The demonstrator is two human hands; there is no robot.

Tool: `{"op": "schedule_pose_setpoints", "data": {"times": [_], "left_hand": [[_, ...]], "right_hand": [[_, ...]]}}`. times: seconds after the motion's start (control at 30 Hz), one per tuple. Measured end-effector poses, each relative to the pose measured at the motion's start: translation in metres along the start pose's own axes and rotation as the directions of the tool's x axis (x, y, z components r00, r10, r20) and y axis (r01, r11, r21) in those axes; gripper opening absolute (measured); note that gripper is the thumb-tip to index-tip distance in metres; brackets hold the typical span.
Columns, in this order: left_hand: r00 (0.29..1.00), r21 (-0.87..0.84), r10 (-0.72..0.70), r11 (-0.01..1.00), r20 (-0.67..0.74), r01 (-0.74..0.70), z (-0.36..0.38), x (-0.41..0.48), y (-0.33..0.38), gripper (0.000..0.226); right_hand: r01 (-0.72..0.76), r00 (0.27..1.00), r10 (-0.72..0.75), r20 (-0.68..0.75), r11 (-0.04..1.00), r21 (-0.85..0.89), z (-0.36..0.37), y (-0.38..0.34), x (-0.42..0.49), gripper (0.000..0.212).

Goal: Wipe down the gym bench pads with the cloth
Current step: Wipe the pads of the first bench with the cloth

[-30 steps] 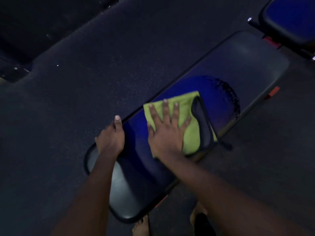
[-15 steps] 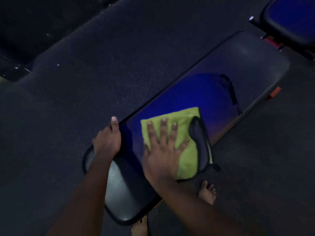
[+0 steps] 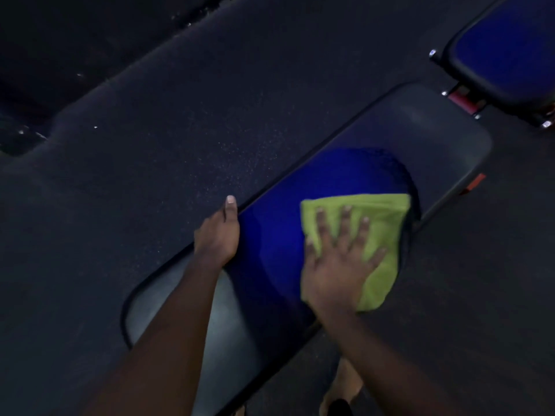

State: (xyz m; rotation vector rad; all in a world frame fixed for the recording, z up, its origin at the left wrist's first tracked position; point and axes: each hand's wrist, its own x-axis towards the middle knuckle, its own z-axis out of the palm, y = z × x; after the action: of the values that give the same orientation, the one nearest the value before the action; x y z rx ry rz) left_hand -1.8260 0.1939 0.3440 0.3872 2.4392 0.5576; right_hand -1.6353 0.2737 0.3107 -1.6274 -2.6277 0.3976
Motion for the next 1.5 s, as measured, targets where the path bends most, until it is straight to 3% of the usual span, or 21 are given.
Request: {"op": "schedule_pose_setpoints", "data": {"times": [0.13, 0.2, 0.27, 0.37, 0.47, 0.57, 0.67, 0.8, 0.87, 0.97, 1.1, 1.17, 1.3, 1.4, 1.43, 1.5], "left_hand": [[0.996, 0.087, -0.067, 0.994, -0.067, 0.073, 0.009, 0.004, 0.004, 0.076], [0.992, 0.111, -0.083, 0.989, -0.099, 0.094, 0.014, 0.001, 0.008, 0.073], [0.99, 0.091, -0.079, 0.992, -0.118, 0.09, 0.016, -0.003, 0.014, 0.068], [0.989, 0.101, -0.093, 0.989, -0.119, 0.105, 0.018, -0.001, 0.017, 0.064], [0.989, 0.146, -0.115, 0.981, -0.094, 0.128, 0.017, 0.006, 0.016, 0.064], [0.989, 0.177, -0.133, 0.974, -0.067, 0.143, 0.02, 0.01, 0.016, 0.062], [0.989, 0.217, -0.129, 0.966, -0.067, 0.141, 0.023, 0.009, 0.018, 0.061], [0.988, 0.236, -0.123, 0.962, -0.089, 0.141, 0.024, 0.008, 0.019, 0.06], [0.987, 0.24, -0.123, 0.96, -0.1, 0.144, 0.024, 0.006, 0.019, 0.061], [0.986, 0.243, -0.129, 0.958, -0.107, 0.152, 0.025, 0.005, 0.022, 0.061], [0.984, 0.25, -0.146, 0.954, -0.099, 0.166, 0.024, 0.004, 0.025, 0.062], [0.981, 0.247, -0.168, 0.951, -0.094, 0.187, 0.024, 0.006, 0.027, 0.065], [0.987, 0.22, -0.121, 0.965, -0.109, 0.142, 0.034, 0.009, 0.043, 0.066], [0.994, 0.185, 0.043, 0.982, -0.102, -0.024, 0.044, 0.013, 0.06, 0.058], [0.992, 0.161, 0.096, 0.984, -0.081, -0.082, 0.047, 0.016, 0.067, 0.058], [0.984, 0.121, 0.173, 0.979, -0.047, -0.166, 0.052, 0.023, 0.081, 0.059]], "right_hand": [[0.361, 0.93, -0.359, 0.082, 0.933, -0.001, 0.008, -0.041, 0.048, 0.062], [0.452, 0.888, -0.445, 0.118, 0.891, -0.037, 0.002, -0.042, 0.111, 0.059], [0.423, 0.9, -0.411, 0.144, 0.904, -0.064, -0.008, -0.027, 0.169, 0.057], [0.285, 0.957, -0.281, 0.071, 0.957, -0.047, -0.023, 0.013, 0.205, 0.055], [0.113, 0.994, -0.113, -0.005, 0.994, -0.004, -0.031, 0.044, 0.176, 0.055], [-0.009, 1.0, 0.009, 0.023, 1.0, 0.007, -0.023, 0.039, 0.11, 0.06], [0.119, 0.991, -0.117, 0.07, 0.993, -0.025, -0.006, 0.002, 0.06, 0.064], [0.398, 0.914, -0.39, 0.111, 0.916, -0.061, -0.003, -0.031, 0.117, 0.062], [0.396, 0.916, -0.386, 0.111, 0.913, -0.094, -0.011, -0.019, 0.162, 0.058], [0.276, 0.961, -0.272, 0.053, 0.958, -0.077, -0.023, 0.02, 0.195, 0.054], [0.009, 1.0, -0.009, -0.027, 1.0, -0.017, -0.031, 0.058, 0.159, 0.054], [-0.032, 0.999, 0.032, -0.006, 0.999, -0.016, -0.027, 0.055, 0.115, 0.059], [0.164, 0.982, -0.158, 0.101, 0.985, -0.058, -0.015, 0.028, 0.053, 0.07], [0.373, 0.921, -0.361, 0.144, 0.925, -0.072, -0.024, 0.033, 0.099, 0.067], [0.405, 0.91, -0.391, 0.137, 0.909, -0.095, -0.026, 0.041, 0.125, 0.065], [0.325, 0.942, -0.308, 0.132, 0.936, -0.133, -0.038, 0.067, 0.178, 0.062]]}}
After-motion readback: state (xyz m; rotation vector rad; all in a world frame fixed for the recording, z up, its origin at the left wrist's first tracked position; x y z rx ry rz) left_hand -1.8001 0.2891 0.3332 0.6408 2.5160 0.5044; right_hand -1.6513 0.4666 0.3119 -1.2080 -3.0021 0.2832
